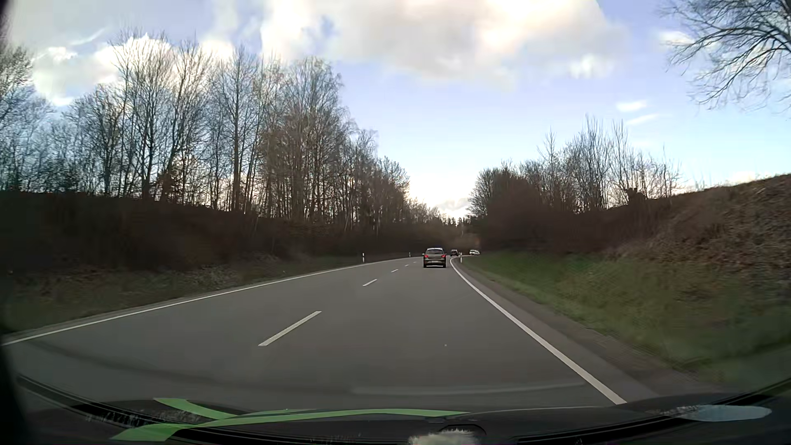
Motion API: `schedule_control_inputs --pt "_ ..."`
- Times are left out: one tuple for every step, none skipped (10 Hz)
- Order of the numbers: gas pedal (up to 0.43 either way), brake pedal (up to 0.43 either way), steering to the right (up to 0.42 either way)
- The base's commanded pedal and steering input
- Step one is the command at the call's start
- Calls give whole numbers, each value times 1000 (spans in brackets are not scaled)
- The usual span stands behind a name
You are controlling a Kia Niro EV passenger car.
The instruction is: Follow the waypoints while adhering to traffic rules and regulations
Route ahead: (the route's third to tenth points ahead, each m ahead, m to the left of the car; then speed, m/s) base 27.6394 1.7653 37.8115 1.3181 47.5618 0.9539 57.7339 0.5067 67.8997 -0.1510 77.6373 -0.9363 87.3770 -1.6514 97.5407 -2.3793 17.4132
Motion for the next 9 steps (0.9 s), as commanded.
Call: schedule_control_inputs --pt "98 0 1" --pt "98 0 1" --pt "98 0 0" --pt "98 0 0" --pt "98 0 0" --pt "98 0 0" --pt "98 0 0" --pt "98 0 0" --pt "98 0 0"
